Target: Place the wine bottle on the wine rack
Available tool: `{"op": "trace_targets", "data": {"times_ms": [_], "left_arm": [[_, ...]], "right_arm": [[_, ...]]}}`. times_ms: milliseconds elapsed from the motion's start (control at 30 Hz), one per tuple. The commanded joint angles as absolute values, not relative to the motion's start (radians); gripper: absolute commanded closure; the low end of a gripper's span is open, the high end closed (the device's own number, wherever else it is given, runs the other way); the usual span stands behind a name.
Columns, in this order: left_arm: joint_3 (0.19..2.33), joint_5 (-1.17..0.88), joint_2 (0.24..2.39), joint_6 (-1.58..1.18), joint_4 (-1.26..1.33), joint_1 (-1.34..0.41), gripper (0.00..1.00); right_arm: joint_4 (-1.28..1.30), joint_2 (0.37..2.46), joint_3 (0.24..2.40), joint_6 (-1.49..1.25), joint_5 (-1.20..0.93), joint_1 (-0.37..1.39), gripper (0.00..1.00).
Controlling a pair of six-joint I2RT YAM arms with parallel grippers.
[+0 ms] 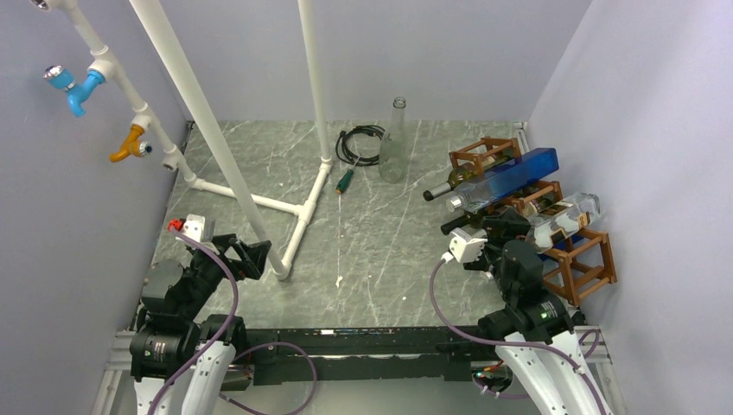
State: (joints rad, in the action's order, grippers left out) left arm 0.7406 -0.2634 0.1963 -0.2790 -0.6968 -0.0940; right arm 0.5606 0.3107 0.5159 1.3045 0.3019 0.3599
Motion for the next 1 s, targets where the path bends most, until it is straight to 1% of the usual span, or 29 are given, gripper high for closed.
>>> {"op": "trace_targets", "data": {"times_ms": [0,133,267,400,633,733,833,967], "left_arm": [[0.759,-0.256,0.22,-0.285,-0.672,-0.08,0.02],[0.759,-0.261,0.227,-0.285,-0.671,-0.072,0.02],[0.758,-0.273,0.233,-0.283,-0.667,-0.057,0.02],[0.758,-0.279,0.241,-0.281,-0.666,-0.05,0.03],[0.758,-0.273,0.24,-0.284,-0.67,-0.046,0.03],[0.758,-0.271,0.236,-0.285,-0.669,-0.046,0.02],[0.758,-0.271,0.236,-0.285,-0.669,-0.046,0.02],[0.758,-0.271,0.235,-0.285,-0.669,-0.044,0.02]], "right_arm": [[0.678,0.293,0.613,1.245,0.22,0.368,0.01],[0.798,0.283,0.745,1.176,0.15,0.37,0.0],[0.841,0.267,0.85,1.084,0.054,0.37,0.0],[0.793,0.252,0.925,0.952,0.005,0.37,0.0],[0.745,0.282,0.943,0.855,-0.107,0.368,0.0],[0.646,0.305,0.941,0.749,-0.062,0.368,0.0],[0.553,0.364,0.97,0.538,0.077,0.368,0.0],[0.554,0.514,1.045,0.314,0.286,0.368,0.0]]}}
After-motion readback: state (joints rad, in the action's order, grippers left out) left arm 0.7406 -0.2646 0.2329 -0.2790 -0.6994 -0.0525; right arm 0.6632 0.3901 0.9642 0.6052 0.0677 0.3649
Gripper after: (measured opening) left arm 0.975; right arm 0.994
